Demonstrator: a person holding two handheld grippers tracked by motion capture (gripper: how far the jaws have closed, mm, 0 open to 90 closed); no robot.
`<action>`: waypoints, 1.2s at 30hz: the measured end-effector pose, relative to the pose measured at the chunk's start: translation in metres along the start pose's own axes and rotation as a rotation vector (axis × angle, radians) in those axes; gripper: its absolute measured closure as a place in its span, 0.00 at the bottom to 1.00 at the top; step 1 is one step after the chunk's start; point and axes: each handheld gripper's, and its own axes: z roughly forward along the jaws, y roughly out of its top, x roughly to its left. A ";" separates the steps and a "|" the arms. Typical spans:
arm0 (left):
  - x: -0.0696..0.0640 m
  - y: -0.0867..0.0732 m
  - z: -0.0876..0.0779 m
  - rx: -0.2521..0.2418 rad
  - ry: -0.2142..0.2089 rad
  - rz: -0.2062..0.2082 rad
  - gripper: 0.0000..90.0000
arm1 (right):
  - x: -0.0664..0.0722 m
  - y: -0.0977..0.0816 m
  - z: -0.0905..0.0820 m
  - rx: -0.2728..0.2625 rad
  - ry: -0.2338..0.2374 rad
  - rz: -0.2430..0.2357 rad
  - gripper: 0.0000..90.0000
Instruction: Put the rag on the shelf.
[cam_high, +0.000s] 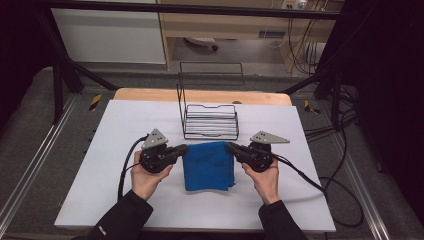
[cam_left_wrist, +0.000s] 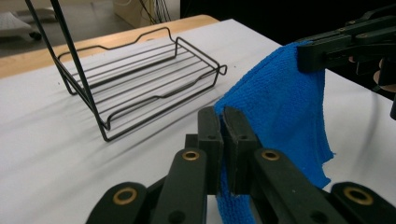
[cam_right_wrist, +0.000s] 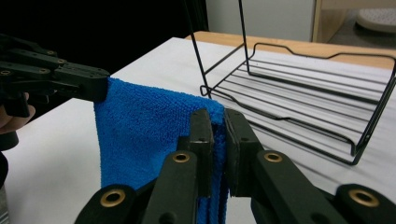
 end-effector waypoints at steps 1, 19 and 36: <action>-0.001 0.001 -0.001 -0.007 0.001 0.003 0.96 | 0.001 0.001 -0.001 -0.005 0.000 -0.008 0.92; -0.007 0.023 -0.018 -0.087 0.014 0.027 0.96 | 0.018 0.021 -0.021 -0.099 -0.002 -0.070 0.93; -0.006 0.048 -0.018 -0.172 0.014 0.028 0.96 | 0.025 0.044 -0.035 -0.194 -0.054 -0.115 0.93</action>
